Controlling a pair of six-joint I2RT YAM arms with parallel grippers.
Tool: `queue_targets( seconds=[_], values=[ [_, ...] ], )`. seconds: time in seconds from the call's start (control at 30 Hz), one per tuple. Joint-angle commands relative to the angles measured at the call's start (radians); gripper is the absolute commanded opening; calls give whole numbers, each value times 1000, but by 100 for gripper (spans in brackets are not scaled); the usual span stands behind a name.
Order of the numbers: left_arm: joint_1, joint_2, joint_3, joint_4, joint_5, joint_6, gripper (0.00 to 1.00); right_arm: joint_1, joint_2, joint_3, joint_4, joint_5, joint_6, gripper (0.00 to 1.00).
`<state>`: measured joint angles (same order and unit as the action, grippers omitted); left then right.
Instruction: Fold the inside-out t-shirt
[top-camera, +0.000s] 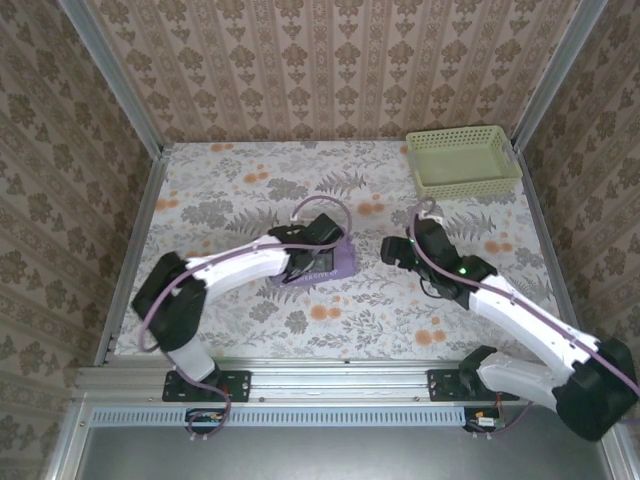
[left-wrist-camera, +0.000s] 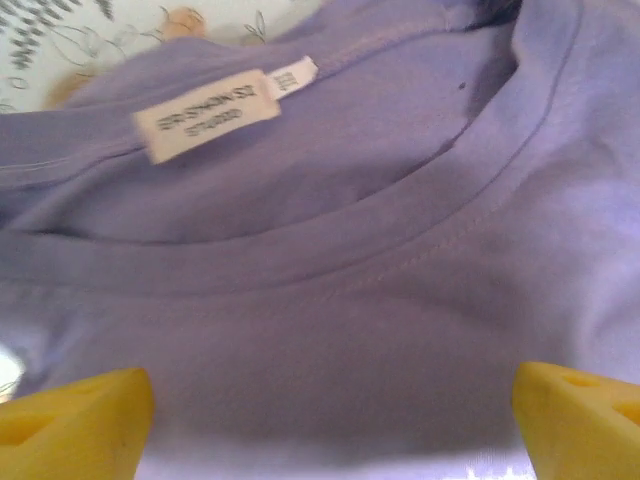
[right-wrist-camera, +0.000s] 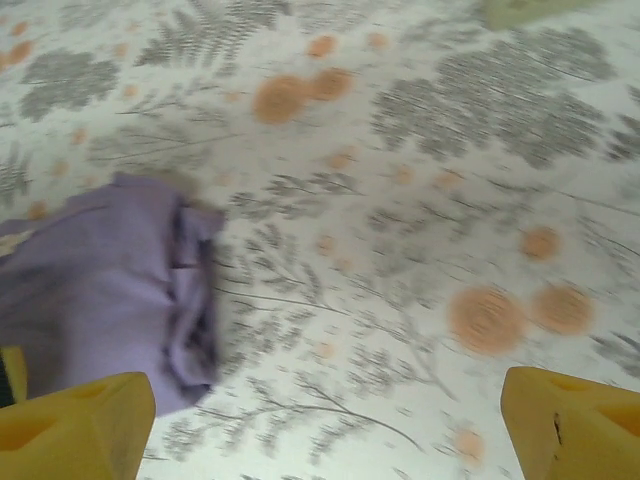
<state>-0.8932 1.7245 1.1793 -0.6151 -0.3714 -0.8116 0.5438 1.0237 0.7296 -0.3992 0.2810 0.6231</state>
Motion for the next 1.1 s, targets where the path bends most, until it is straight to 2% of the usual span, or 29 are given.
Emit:
queue_targets(
  seconds=[0.0,0.13,0.33,0.47,0.57,0.77,0.9,1.07],
  values=[
    [23,95,76,-61,-7,44,94,-11,-97,-55,-42,5,40,92],
    [97,179,101,-69,41,142,94,-14,-154,-72,-72,-8,46,92],
    [297,178,132,-116,105,359,100,-21,-212,-66,-101,-12,38,93],
    [424,240,255,-179,159,481,100,-24,-255,-55,-131,-6,31,93],
    [492,322,395,-278,153,506,100,-31,-290,-40,-185,18,20,94],
    [600,413,554,-390,84,509,100,-47,-354,-6,-271,54,-10,97],
    [574,252,471,-357,18,431,100,-49,-348,-31,-239,30,0,98],
    [456,30,291,-311,-70,227,100,-51,-293,-59,-170,-35,26,98]
  ],
)
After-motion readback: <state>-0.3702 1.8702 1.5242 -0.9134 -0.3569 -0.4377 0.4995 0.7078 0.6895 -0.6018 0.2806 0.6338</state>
